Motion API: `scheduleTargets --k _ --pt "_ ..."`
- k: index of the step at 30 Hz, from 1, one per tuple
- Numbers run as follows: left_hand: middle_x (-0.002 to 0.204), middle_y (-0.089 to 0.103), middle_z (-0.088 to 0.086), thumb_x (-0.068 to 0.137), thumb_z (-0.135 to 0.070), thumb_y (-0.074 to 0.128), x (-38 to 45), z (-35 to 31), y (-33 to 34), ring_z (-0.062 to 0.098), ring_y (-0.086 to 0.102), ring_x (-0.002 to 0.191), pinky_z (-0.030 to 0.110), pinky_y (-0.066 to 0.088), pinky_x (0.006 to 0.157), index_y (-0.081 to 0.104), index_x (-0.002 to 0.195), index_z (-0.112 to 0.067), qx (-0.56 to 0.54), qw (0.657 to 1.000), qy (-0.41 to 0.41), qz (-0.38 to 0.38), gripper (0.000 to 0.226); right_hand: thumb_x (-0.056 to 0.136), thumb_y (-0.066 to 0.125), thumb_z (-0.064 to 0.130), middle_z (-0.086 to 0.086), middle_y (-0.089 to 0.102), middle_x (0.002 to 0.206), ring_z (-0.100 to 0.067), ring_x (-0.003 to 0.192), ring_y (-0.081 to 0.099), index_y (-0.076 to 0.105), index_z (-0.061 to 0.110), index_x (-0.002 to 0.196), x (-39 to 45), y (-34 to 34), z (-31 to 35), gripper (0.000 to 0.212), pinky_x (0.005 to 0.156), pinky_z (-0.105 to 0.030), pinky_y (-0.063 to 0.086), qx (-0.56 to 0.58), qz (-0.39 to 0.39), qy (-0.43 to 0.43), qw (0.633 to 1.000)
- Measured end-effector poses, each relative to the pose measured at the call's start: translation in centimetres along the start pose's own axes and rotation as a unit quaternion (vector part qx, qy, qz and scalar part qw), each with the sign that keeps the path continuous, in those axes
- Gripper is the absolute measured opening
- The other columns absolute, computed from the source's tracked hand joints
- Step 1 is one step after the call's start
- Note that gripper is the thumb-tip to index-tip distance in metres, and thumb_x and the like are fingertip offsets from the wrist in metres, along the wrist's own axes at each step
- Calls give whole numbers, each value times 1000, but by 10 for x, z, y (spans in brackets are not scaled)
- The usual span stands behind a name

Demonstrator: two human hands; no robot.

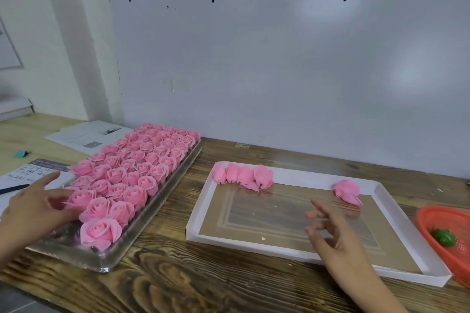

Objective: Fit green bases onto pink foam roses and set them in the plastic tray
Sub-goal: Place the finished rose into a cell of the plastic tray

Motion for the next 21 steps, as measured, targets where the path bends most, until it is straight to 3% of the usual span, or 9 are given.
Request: scheduleTargets --k 3,6,8,11,16,19,21 --pt "147 53 13 50 -16 98 7 18 7 38 65 96 66 48 89 50 143 -10 -63 997 -36 21 105 88 63 -5 12 63 101 -5 87 63 51 38 125 1 0 -1 58 68 -21 54 -1 1 -2 1000" --pt "149 51 11 55 -13 97 17 26 6 37 65 95 65 49 86 49 144 -11 -62 997 -26 23 101 88 62 -4 17 63 98 -5 88 63 50 40 125 1 1 -3 59 70 -25 55 -5 8 1 1000" --pt "152 48 11 55 -18 98 19 28 6 38 64 102 63 48 90 50 144 -11 -36 999 -27 28 102 88 62 -4 21 62 98 -6 88 63 50 40 126 1 1 -4 59 71 -29 56 -6 11 1 1000" --pt "150 50 14 58 -29 98 21 32 9 41 55 123 64 38 102 64 133 -17 43 998 -5 35 83 88 62 -4 22 61 99 -7 88 63 50 40 126 1 1 -4 59 71 -30 55 -4 9 -1 1000" --pt "145 53 7 65 -39 93 29 48 14 39 51 129 65 36 105 59 137 -18 117 993 5 33 82 89 63 -2 23 61 100 -6 89 62 50 40 127 0 0 -4 58 72 -31 56 -5 8 -3 1000" --pt "152 46 7 69 -47 88 41 51 18 41 43 135 66 35 105 72 119 -27 190 979 37 56 56 89 63 -2 23 61 99 -5 89 62 50 41 127 0 1 -3 59 72 -26 55 -7 10 -4 1000" --pt "152 45 3 67 -54 86 46 53 18 40 42 135 69 34 102 74 112 -32 218 974 55 41 52 89 62 -2 23 61 99 -5 89 62 50 40 127 -1 1 -3 58 71 -23 55 -7 10 -5 1000"
Point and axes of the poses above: each hand's wrist, its own x-axis towards the middle knuckle, its own y-axis out of the palm, z = x × y, the point moved 6 cm from there along x, towards the middle knuckle
